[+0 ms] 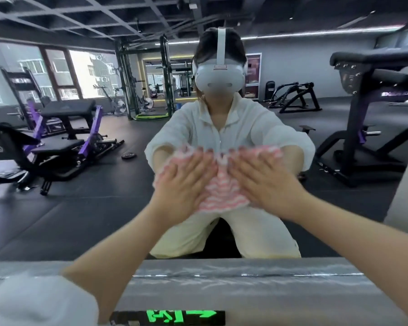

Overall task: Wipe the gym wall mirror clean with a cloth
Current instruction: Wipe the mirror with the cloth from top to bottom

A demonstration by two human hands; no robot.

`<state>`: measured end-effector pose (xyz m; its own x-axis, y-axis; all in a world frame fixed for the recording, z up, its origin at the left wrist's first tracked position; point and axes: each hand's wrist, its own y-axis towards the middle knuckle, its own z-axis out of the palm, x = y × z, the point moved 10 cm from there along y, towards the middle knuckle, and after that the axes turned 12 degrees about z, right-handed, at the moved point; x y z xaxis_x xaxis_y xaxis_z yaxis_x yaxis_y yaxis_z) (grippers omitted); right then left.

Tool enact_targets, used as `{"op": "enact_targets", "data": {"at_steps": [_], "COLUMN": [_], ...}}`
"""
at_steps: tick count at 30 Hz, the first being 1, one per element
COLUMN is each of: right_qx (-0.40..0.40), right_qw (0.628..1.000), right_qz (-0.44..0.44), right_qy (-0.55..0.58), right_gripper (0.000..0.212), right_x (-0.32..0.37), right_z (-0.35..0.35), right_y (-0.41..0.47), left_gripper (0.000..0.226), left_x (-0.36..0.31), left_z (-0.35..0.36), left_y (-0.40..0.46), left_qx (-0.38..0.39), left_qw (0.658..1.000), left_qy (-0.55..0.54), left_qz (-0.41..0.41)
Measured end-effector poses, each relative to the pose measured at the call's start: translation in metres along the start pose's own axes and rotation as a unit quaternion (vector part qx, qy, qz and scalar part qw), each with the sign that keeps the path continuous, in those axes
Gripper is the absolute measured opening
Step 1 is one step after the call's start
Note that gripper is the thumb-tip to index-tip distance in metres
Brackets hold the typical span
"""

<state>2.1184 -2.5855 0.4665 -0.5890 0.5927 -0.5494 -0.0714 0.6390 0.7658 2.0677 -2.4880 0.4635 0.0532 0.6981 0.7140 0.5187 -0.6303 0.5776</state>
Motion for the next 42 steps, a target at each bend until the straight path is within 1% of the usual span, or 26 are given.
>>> {"op": "enact_targets", "data": {"at_steps": [3, 5, 7, 10, 12, 14, 16, 17, 18, 19, 21, 23, 24, 25, 26, 27, 29, 30, 32, 34, 35, 37, 39, 40, 41, 42], "right_qx": [-0.033, -0.035, -0.041, -0.019, 0.014, 0.055, 0.092, 0.104, 0.123, 0.146, 0.206, 0.253, 0.275, 0.284, 0.302, 0.328, 0.378, 0.39, 0.421, 0.364, 0.333, 0.367, 0.311, 0.298, 0.293, 0.271], "right_qw": [0.995, 0.99, 0.989, 0.997, 0.999, 0.998, 0.995, 0.993, 0.989, 0.985, 0.971, 0.957, 0.949, 0.947, 0.943, 0.935, 0.915, 0.908, 0.893, 0.917, 0.925, 0.91, 0.932, 0.939, 0.942, 0.95], "right_qz": [0.094, 0.139, 0.143, 0.076, 0.025, -0.011, -0.043, -0.058, -0.074, -0.091, -0.12, -0.137, -0.143, -0.131, -0.11, -0.086, -0.075, -0.088, -0.089, -0.064, -0.079, -0.093, -0.098, -0.115, -0.127, -0.131], "right_qy": [0.009, 0.018, 0.019, 0.024, 0.023, 0.011, 0.014, 0.02, 0.021, 0.018, 0.031, 0.048, 0.055, 0.072, 0.092, 0.103, 0.121, 0.125, 0.129, 0.15, 0.165, 0.169, 0.155, 0.131, 0.107, 0.081], "right_gripper": [0.051, 0.055, 0.056, 0.054, 0.046, 0.045, 0.049, 0.052, 0.057, 0.062, 0.068, 0.082, 0.083, 0.074, 0.061, 0.058, 0.063, 0.063, 0.066, 0.066, 0.064, 0.061, 0.059, 0.062, 0.068, 0.073], "right_x": [-0.04, -0.051, -0.044, -0.007, 0.017, 0.033, 0.047, 0.054, 0.06, 0.066, 0.072, 0.073, 0.074, 0.072, 0.071, 0.071, 0.088, 0.103, 0.132, 0.159, 0.173, 0.188, 0.187, 0.184, 0.179, 0.171], "right_z": [-0.019, -0.024, -0.021, -0.002, 0.015, 0.033, 0.046, 0.049, 0.051, 0.052, 0.056, 0.062, 0.063, 0.062, 0.063, 0.066, 0.074, 0.075, 0.082, 0.076, 0.071, 0.074, 0.064, 0.065, 0.07, 0.071], "right_y": [0.036, 0.043, 0.033, -0.006, -0.042, -0.077, -0.106, -0.117, -0.127, -0.138, -0.162, -0.191, -0.203, -0.211, -0.217, -0.217, -0.217, -0.216, -0.209, -0.18, -0.169, -0.158, -0.143, -0.144, -0.149, -0.144], "left_gripper": [0.06, 0.057, 0.056, 0.055, 0.06, 0.08, 0.105, 0.109, 0.107, 0.098, 0.077, 0.057, 0.051, 0.053, 0.061, 0.068, 0.073, 0.073, 0.075, 0.075, 0.073, 0.071, 0.068, 0.067, 0.066, 0.065], "left_x": [0.049, 0.06, 0.048, -0.001, -0.038, -0.07, -0.097, -0.107, -0.118, -0.131, -0.164, -0.196, -0.207, -0.213, -0.217, -0.216, -0.214, -0.209, -0.193, -0.172, -0.162, -0.149, -0.144, -0.141, -0.137, -0.131], "left_z": [-0.028, -0.035, -0.027, 0.002, 0.022, 0.039, 0.057, 0.063, 0.067, 0.071, 0.078, 0.086, 0.089, 0.087, 0.087, 0.086, 0.095, 0.094, 0.086, 0.081, 0.079, 0.074, 0.07, 0.07, 0.071, 0.073], "left_y": [0.029, 0.039, 0.037, 0.015, -0.007, -0.03, -0.049, -0.057, -0.062, -0.066, -0.074, -0.081, -0.081, -0.077, -0.077, -0.08, -0.105, -0.117, -0.144, -0.176, -0.19, -0.207, -0.211, -0.209, -0.204, -0.195], "left_qx": [-0.017, -0.018, -0.01, 0.018, 0.043, 0.086, 0.151, 0.175, 0.188, 0.194, 0.199, 0.241, 0.276, 0.303, 0.333, 0.344, 0.425, 0.453, 0.481, 0.523, 0.547, 0.578, 0.591, 0.591, 0.574, 0.528], "left_qw": [0.996, 0.993, 0.995, 0.998, 0.994, 0.988, 0.976, 0.97, 0.966, 0.964, 0.959, 0.942, 0.929, 0.918, 0.907, 0.906, 0.88, 0.869, 0.859, 0.838, 0.826, 0.805, 0.795, 0.795, 0.809, 0.841], "left_qy": [0.004, -0.006, -0.021, -0.053, -0.087, -0.108, -0.139, -0.152, -0.159, -0.163, -0.157, -0.155, -0.168, -0.186, -0.193, -0.183, -0.136, -0.113, -0.087, -0.095, -0.098, -0.101, -0.115, -0.114, -0.108, -0.107], "left_qz": [-0.082, -0.114, -0.101, -0.008, 0.046, 0.071, 0.078, 0.077, 0.076, 0.081, 0.128, 0.174, 0.18, 0.177, 0.172, 0.162, 0.162, 0.164, 0.156, 0.119, 0.1, 0.086, 0.078, 0.075, 0.063, 0.042]}}
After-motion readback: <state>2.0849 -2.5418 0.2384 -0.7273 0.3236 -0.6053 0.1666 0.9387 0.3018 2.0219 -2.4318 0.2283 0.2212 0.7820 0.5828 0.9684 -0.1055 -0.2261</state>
